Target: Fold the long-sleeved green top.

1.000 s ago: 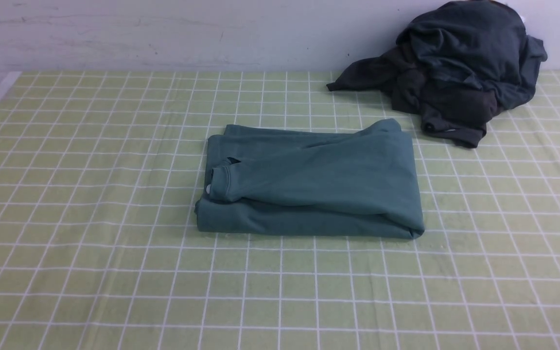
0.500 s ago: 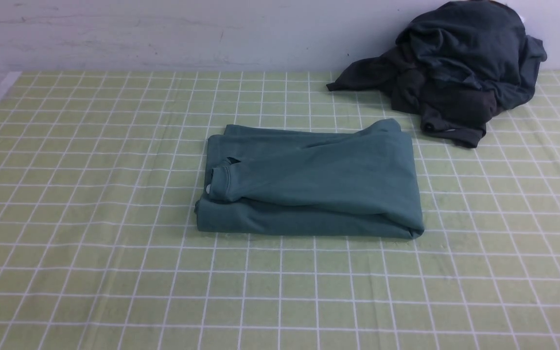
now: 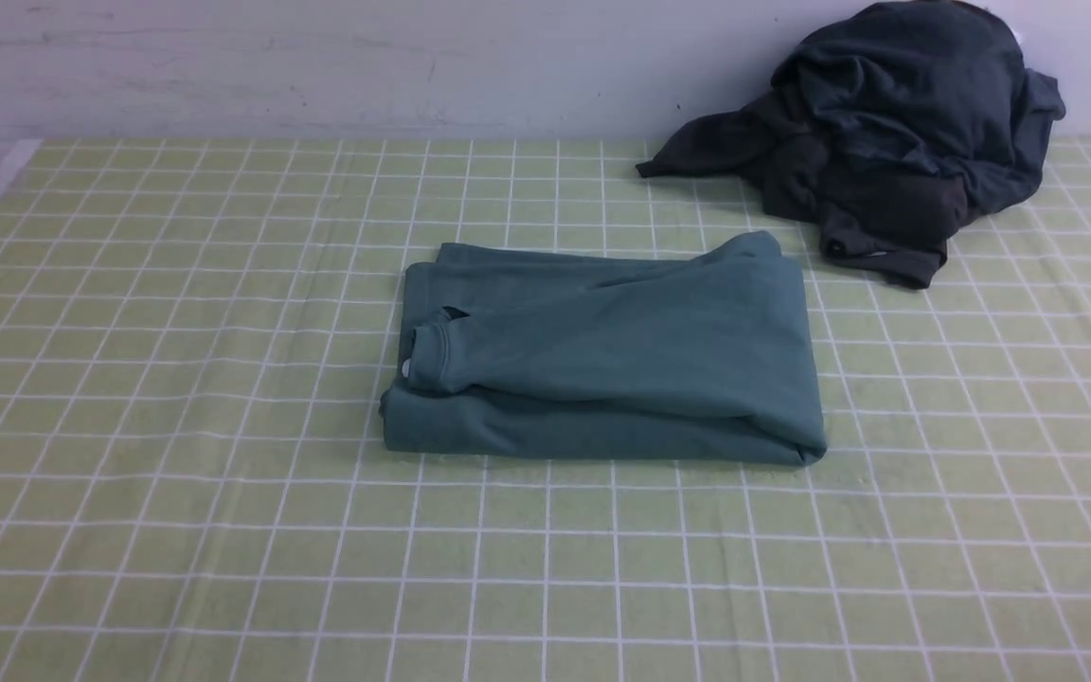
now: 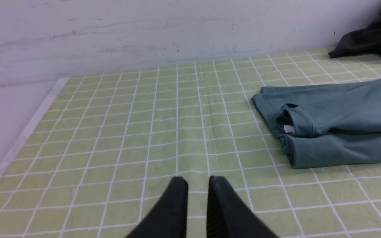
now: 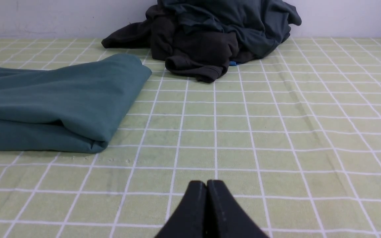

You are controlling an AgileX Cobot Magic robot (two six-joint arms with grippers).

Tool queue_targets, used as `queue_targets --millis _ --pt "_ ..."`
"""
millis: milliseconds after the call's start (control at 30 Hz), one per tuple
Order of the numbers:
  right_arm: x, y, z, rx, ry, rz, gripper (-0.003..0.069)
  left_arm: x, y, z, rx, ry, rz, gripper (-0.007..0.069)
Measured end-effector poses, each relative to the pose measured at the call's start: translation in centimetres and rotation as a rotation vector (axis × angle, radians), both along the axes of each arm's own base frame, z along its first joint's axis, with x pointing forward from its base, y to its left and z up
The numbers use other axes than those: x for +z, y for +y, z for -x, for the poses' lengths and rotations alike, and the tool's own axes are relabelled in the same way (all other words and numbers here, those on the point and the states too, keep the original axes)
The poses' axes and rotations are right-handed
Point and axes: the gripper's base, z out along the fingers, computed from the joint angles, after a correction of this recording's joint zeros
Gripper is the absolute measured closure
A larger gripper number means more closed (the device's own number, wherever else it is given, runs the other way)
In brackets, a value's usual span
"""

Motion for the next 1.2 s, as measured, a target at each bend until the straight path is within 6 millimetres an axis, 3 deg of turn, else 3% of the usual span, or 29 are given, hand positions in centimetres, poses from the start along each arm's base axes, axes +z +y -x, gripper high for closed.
queue_targets --millis 367,667,1200 --pt "0.0 0.0 0.0 0.0 0.0 0.0 0.067 -6.4 -0.1 -1.0 -0.003 0.122 0.028 0.0542" --pt "0.0 0.0 0.0 0.0 0.0 0.0 0.067 -6.7 -0.3 -1.0 -0.008 0.134 0.065 0.0626" --pt "0.0 0.0 0.0 0.0 0.0 0.001 0.067 -6.7 -0.3 -1.0 -0.008 0.134 0.067 0.0628"
